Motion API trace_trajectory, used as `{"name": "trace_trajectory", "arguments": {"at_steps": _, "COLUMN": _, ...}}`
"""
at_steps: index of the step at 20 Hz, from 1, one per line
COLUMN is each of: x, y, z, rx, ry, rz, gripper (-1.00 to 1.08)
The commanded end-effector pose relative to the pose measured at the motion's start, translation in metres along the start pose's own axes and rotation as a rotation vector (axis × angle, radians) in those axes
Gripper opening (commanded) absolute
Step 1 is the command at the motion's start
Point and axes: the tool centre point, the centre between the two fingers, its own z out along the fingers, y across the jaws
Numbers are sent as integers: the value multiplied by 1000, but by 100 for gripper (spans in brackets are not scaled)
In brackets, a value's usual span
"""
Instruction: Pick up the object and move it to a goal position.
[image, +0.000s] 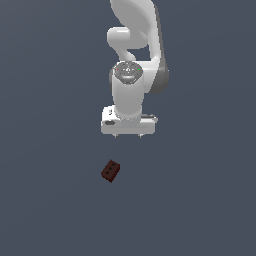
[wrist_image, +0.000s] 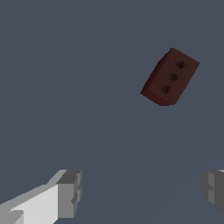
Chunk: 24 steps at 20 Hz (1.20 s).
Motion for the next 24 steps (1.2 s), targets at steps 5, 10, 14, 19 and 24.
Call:
{"name": "trace_trajectory", "arguments": {"at_steps": 5, "x": 1, "y": -1, "z": -6, "rx": -9, "ry": 4, "rz": -1, "gripper": 100}}
{"name": "trace_trajectory", "arguments": {"at_steps": 10, "x": 4, "y": -2, "z": -15, "rx": -23, "ry": 12, "rz": 0, "gripper": 100}}
{"name": "trace_trajectory", "arguments": {"at_steps": 14, "x": 3, "y": -2, "z": -14, "rx": -22, "ry": 11, "rz": -2, "gripper": 100}}
{"name": "trace_trajectory", "arguments": {"at_steps": 19, "x": 9, "y": 1, "z": -11, "rx": -19, "ry": 13, "rz": 23, "gripper": 100}}
{"name": "trace_trajectory", "arguments": {"at_steps": 24, "x": 22, "y": 10, "z": -1, "rx": -13, "ry": 17, "rz": 86, "gripper": 100}}
